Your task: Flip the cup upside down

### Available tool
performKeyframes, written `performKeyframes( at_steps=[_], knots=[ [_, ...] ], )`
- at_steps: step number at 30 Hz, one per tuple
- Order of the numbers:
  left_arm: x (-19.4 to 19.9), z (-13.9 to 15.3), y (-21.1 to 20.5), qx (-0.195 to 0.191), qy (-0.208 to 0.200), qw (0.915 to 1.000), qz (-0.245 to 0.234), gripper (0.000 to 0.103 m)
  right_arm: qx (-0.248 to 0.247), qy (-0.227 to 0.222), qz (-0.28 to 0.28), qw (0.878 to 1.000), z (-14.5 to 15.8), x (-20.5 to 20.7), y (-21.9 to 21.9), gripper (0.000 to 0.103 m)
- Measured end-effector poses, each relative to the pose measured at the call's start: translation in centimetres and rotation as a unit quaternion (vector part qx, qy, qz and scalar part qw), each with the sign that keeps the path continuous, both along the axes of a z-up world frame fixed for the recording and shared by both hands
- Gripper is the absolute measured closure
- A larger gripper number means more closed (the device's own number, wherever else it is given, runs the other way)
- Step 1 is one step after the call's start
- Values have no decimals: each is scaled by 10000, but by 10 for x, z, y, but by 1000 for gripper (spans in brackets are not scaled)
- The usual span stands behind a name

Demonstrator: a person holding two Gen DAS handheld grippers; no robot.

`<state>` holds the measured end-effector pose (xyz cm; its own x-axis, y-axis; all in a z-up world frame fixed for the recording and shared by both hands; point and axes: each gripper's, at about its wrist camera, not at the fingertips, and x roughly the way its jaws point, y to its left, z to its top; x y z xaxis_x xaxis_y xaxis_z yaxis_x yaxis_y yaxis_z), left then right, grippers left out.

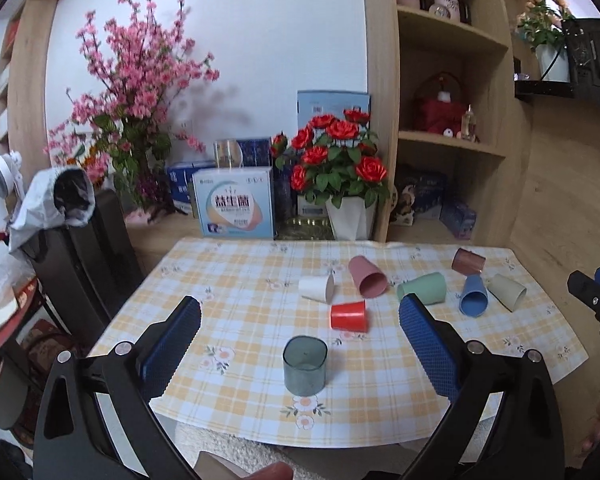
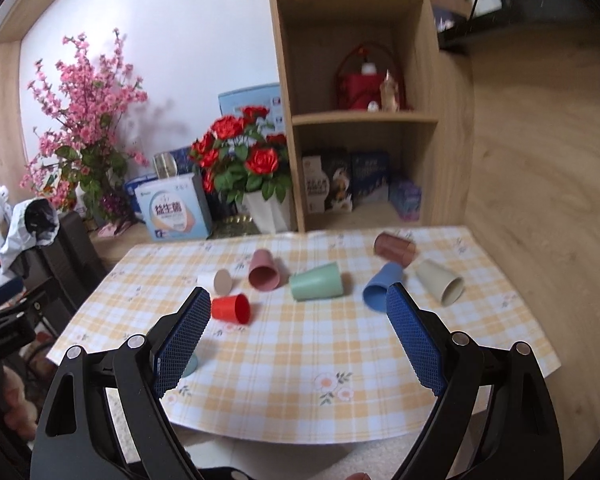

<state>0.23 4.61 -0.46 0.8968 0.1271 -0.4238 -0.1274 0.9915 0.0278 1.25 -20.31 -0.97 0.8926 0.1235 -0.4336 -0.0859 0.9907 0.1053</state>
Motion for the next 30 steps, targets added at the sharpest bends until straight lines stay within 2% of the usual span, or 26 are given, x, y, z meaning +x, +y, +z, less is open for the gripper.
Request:
performKeyframes(
  at_steps=[6, 30],
  knots=[
    [-19, 13, -16, 237, -390, 9989, -97, 6, -8, -263, -75, 9996, 9, -12, -2, 17],
    [-23, 12, -19, 150, -334, 9992, -188, 6, 14, -320, -125, 9994, 10, -18, -3, 17]
  ],
)
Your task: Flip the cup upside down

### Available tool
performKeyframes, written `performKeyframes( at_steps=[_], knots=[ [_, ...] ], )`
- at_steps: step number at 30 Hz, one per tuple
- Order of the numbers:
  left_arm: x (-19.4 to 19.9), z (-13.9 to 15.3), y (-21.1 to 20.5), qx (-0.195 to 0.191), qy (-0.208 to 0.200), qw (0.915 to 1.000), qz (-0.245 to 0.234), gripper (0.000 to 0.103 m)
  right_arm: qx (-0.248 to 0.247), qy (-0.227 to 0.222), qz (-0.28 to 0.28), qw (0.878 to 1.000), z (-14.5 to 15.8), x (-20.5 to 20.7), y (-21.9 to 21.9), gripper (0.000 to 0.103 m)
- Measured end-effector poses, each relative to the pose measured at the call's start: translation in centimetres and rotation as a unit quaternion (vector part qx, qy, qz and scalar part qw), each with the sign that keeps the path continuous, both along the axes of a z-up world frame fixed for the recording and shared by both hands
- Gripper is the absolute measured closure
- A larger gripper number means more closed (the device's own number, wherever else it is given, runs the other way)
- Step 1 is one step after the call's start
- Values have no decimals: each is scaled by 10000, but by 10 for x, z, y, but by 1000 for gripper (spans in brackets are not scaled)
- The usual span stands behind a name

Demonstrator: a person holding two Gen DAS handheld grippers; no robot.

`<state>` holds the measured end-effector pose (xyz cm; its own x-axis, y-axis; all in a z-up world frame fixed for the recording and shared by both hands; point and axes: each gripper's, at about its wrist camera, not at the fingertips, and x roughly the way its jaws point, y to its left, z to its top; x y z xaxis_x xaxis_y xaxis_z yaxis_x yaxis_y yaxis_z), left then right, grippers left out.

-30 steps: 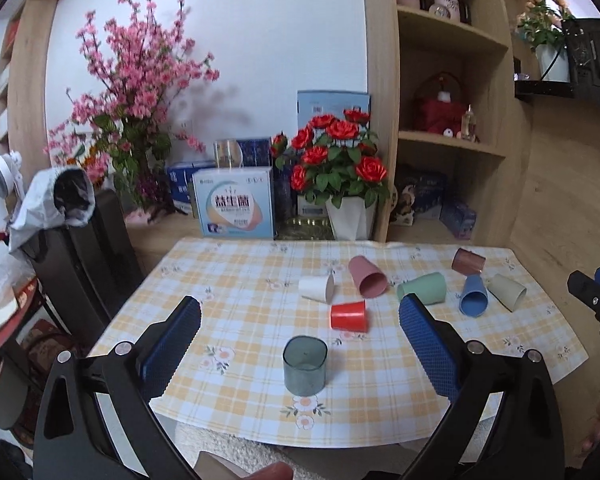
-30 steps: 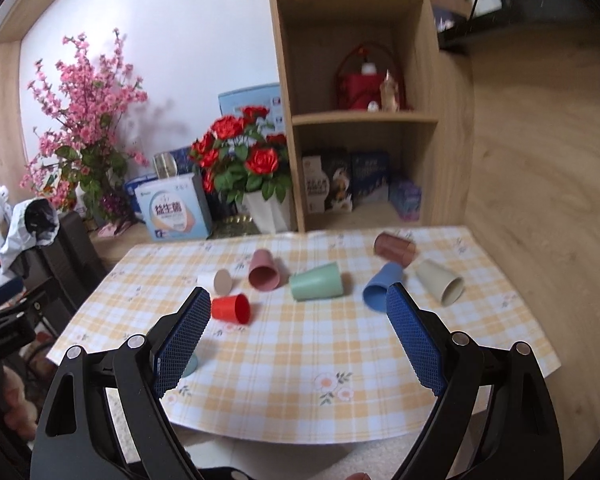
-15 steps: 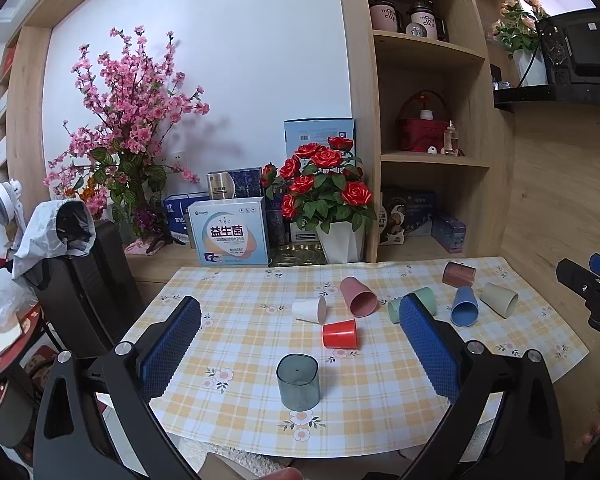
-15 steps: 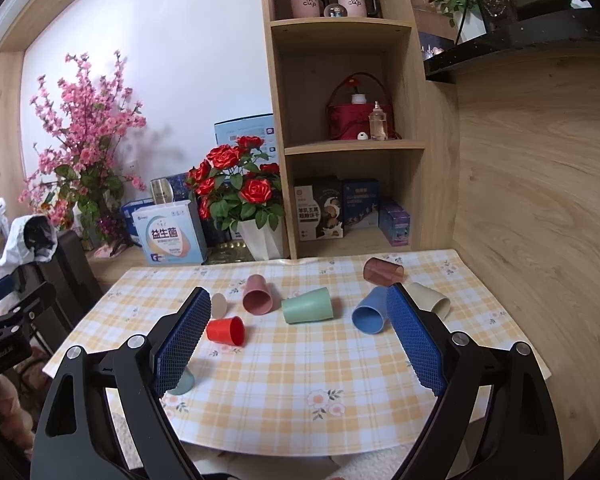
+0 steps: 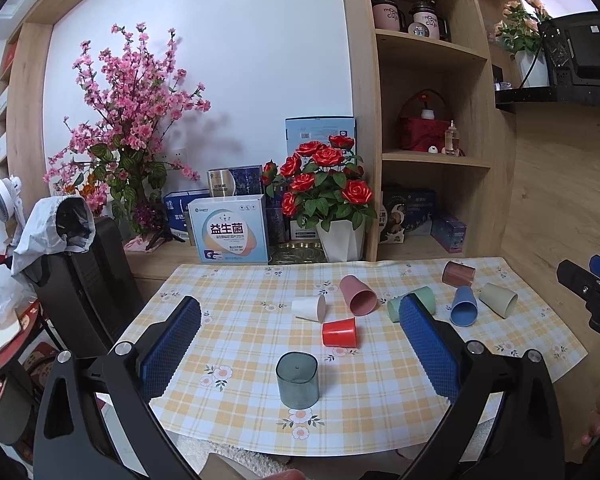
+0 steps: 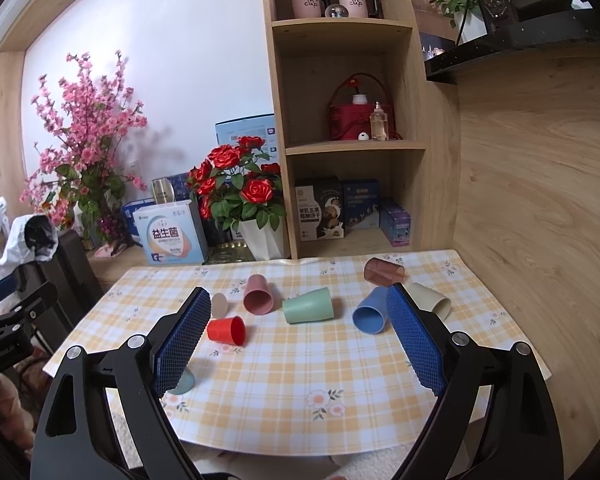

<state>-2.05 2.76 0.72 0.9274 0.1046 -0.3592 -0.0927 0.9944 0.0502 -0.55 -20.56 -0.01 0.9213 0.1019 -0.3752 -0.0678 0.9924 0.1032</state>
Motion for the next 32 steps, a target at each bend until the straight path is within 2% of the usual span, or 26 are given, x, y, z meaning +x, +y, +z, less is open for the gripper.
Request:
performKeyframes(
  at_steps=[32],
  knots=[
    [-1, 1, -1, -26, -31, 10000, -33, 6, 53, 96, -16, 9999, -5, 1, -2, 17]
  ],
)
